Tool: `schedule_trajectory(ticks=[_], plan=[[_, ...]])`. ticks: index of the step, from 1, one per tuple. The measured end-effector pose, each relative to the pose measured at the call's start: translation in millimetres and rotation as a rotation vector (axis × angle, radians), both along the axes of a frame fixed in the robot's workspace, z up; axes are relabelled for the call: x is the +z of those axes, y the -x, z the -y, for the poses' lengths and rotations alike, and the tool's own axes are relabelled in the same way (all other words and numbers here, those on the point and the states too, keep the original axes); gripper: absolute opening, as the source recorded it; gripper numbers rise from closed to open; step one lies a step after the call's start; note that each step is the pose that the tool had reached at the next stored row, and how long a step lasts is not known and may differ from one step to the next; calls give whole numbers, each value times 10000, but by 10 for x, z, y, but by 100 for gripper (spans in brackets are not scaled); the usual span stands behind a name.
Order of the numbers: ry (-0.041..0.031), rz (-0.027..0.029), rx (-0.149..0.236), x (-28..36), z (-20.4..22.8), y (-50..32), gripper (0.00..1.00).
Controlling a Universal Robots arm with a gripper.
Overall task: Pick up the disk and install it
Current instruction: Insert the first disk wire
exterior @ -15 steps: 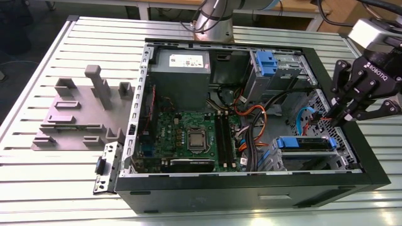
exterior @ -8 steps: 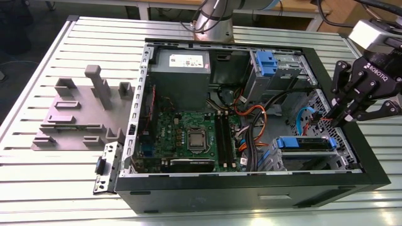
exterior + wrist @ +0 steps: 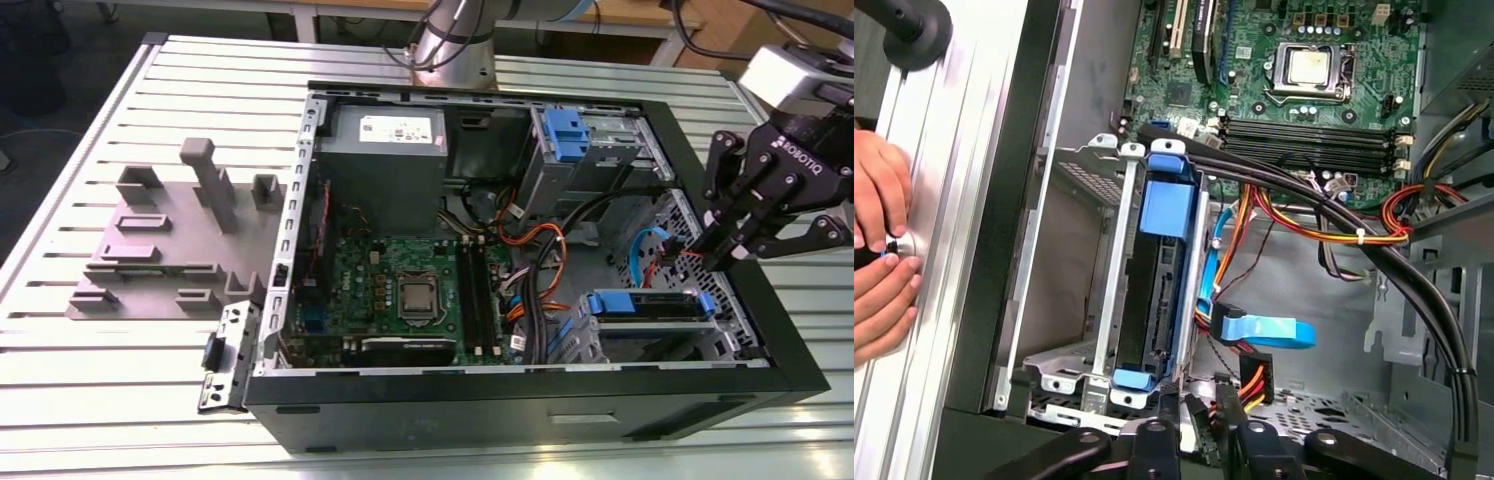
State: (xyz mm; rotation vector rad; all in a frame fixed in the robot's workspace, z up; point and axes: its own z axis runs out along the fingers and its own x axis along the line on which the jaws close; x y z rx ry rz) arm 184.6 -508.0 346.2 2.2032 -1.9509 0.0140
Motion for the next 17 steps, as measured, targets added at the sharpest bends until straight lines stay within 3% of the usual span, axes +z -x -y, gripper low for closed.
schedule_trajectory(ticks=[2,5,17], plan=[[3,0,21,-1,0,0,21],[1,0,26,-3,0,0,17],[0,0,26,-5,0,0,18]])
